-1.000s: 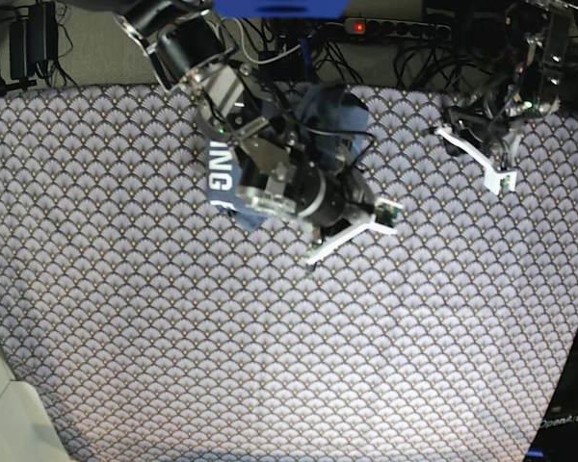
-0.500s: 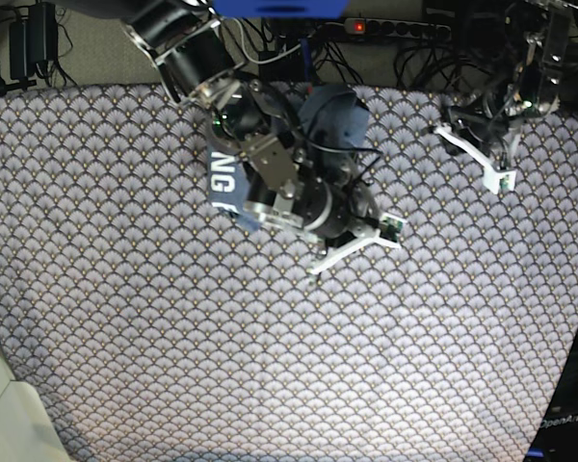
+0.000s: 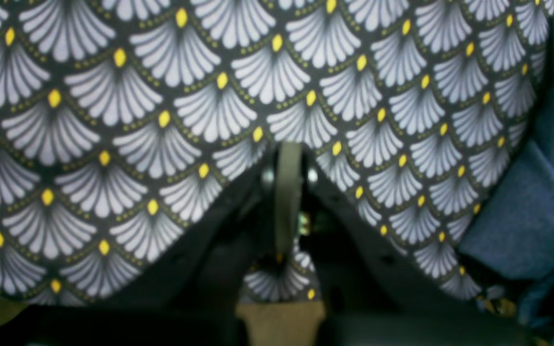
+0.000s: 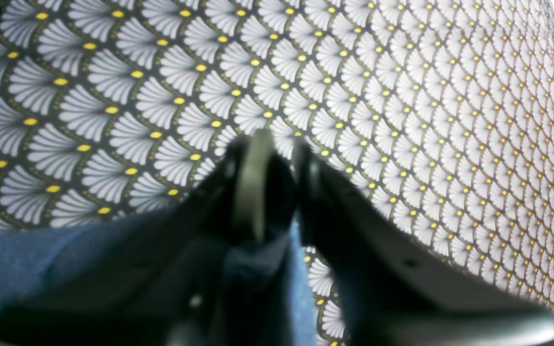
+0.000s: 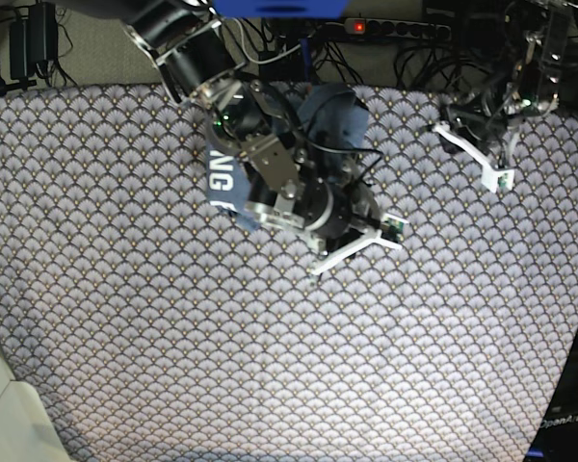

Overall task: Fold the T-shirt properly
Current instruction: 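Flatten the bundle with the right gripper, then release and withdraw it, then grasp the bundle with the left gripper and drag it toward the table center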

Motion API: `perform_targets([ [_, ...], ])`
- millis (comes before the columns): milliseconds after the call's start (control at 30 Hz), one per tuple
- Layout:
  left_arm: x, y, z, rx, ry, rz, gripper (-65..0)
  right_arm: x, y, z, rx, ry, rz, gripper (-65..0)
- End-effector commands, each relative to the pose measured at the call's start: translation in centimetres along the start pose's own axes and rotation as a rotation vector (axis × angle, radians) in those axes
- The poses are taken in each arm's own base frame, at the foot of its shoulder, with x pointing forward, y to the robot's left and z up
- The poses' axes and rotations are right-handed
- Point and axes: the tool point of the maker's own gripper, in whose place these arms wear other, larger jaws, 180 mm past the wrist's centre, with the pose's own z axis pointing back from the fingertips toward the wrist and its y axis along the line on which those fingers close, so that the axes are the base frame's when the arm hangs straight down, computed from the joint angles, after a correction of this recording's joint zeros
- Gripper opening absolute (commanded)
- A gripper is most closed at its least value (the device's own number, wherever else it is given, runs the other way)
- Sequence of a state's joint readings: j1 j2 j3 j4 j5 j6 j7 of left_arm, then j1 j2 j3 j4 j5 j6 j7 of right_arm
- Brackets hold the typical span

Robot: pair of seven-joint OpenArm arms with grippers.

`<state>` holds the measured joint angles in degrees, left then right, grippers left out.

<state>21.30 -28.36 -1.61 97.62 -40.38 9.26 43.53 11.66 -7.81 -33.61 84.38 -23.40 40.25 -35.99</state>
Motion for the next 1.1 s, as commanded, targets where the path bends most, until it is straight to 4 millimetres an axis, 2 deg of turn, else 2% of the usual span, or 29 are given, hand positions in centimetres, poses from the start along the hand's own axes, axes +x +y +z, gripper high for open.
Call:
perform_targets([
  [0,0.7,-0.1,0.4,-0.007,-0.021,-0.009,-64.5,2.0,-0.9,0.4,-0.024,-0.057,0.002,-47.0],
  [100,0.2,-0.1,0.4,-0.007,-0.012,-0.009,-64.5,2.1,-0.8,0.4,-0.02,-0.059,-0.002,-40.2],
  [200,0.3,-1.2,1.0,-0.031,-0.028,-0.009,-64.5,2.8,-1.3,0.8,-0.037,-0.082,-0.002,-38.9],
  [400,0.5,-5.2,2.8,-0.124,-0.075,-0.016,-64.5,7.1,-4.7,5.3,-0.181,-0.217,0.039,-38.4],
  [533,0.2,-6.3,2.8,-0.148,-0.079,0.018,-62.4,6.9,-6.7,8.3,-0.277,-0.255,-0.014,-38.2],
  [567,0.1,-6.6,2.8,-0.155,-0.08,0.026,-60.3,6.3,-7.2,8.7,-0.295,-0.248,-0.033,-38.2],
  [633,-0.1,-7.4,2.6,-0.171,-0.081,0.053,-52.8,3.8,-8.3,9.3,-0.332,-0.202,-0.059,-38.2],
  [733,-0.5,-8.3,2.5,-0.186,-0.082,0.085,-40.4,-0.7,-9.0,9.8,-0.354,-0.108,-0.073,-38.2],
  [800,-0.7,-8.9,2.4,-0.198,-0.084,0.107,-36.8,-3.3,-9.0,10.5,-0.366,-0.055,-0.074,-38.2],
  [900,-0.6,-9.6,2.3,-0.216,-0.087,0.132,-39.0,-6.3,-9.3,12.0,-0.395,0.006,-0.081,-38.2],
  [967,-0.8,-9.9,2.3,-0.222,-0.084,0.144,-45.2,-8.0,-9.6,12.9,-0.418,0.04,-0.094,-38.2],
  [1067,-1.2,-10.3,2.1,-0.229,-0.076,0.159,-58.4,-10.7,-9.9,14.1,-0.444,0.099,-0.125,-38.2],
])
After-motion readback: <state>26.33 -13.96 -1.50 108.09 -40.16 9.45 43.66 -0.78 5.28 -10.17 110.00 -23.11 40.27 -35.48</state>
